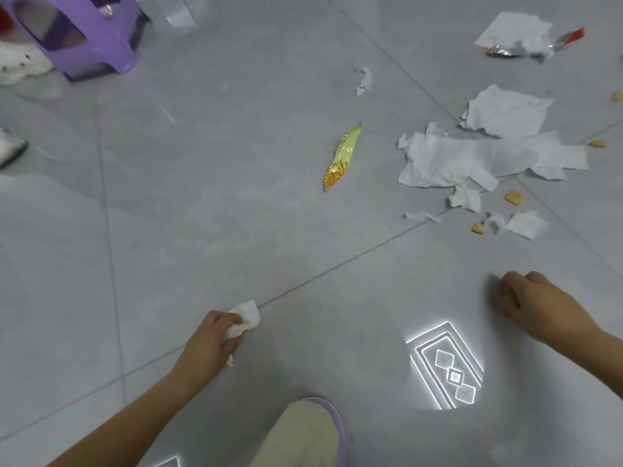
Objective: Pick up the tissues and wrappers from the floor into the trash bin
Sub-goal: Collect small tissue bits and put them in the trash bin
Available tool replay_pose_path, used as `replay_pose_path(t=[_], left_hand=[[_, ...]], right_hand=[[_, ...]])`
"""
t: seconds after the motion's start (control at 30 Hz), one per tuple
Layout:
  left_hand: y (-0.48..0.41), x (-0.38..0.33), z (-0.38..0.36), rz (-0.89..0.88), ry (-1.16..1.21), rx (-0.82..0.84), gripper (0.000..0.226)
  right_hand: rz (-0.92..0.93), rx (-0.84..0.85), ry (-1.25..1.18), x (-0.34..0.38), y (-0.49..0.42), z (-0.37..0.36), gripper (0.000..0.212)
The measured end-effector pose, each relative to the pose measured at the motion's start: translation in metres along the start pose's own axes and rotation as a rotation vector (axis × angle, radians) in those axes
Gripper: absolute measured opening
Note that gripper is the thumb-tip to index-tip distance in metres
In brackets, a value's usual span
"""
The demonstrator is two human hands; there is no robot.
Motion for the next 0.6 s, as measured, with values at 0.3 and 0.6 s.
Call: replay_pose_path(t=[0.3, 0.6], left_hand=[[-0.024, -0.020, -0.001, -0.016, -0.091, 0.058, 0.019], [-0.070, -0.137, -0.019, -0.221, -0.087, 0.133, 0.006]], right_hand=[[0.018, -0.008, 0.006, 0.004, -0.002, -0.006, 0.004], [0.020, -0.015, -0.139, 0.012, 0.018, 0.014, 0.010]])
Point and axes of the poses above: each hand's wrist, its own y-axis away from the middle knuckle, its own z-axis out of the back of the hand, x = y × z, the point moved 10 cm from there along -y, towards the middle knuckle, and after that the axes turned 2 degrees about x, right-handed, at the moved point
